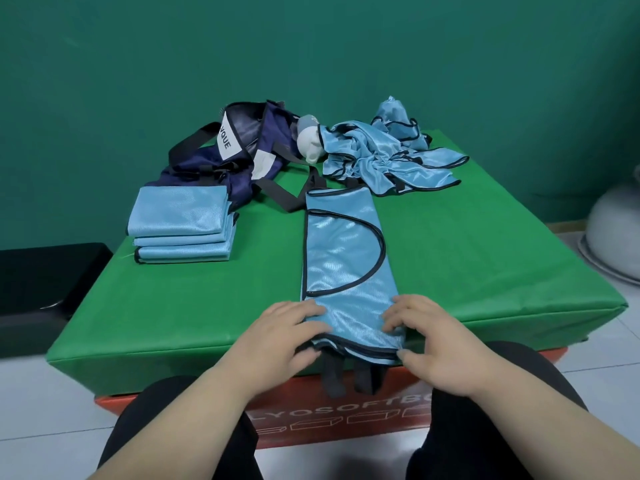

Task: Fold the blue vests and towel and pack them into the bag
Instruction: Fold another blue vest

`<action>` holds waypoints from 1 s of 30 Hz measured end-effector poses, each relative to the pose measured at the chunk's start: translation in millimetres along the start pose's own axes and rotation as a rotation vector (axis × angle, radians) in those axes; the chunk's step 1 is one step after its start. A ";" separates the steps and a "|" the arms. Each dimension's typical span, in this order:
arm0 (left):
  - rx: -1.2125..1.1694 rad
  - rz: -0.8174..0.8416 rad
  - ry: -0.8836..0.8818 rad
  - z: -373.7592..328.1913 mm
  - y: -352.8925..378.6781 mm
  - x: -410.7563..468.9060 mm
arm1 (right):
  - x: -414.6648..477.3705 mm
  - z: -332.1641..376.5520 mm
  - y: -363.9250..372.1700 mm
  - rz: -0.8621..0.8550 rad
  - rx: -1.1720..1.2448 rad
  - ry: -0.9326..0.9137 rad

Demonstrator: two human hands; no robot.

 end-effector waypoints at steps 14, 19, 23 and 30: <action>-0.453 -0.230 -0.480 25.1 -6.3 -1.4 | 0.2 17.0 9.8 0.052 -0.208 -0.102; -0.479 -0.233 -0.509 25.2 -8.0 -1.4 | 8.1 21.9 -0.7 -0.101 -0.208 -0.145; -0.542 -0.241 -0.525 24.4 -9.4 -0.5 | 13.4 23.0 -6.1 -0.171 -0.149 -0.103; -0.631 -0.248 -0.504 15.9 -8.2 -1.1 | 10.2 15.3 -22.3 -0.368 0.315 0.073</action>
Point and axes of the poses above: each hand's wrist, its own x-axis towards the middle knuckle, its own y-axis out of the palm, z = x × y, the point moved 7 cm from there along x, towards the middle knuckle, and after that the axes turned 1 degree about -x, right-handed, at the moved point
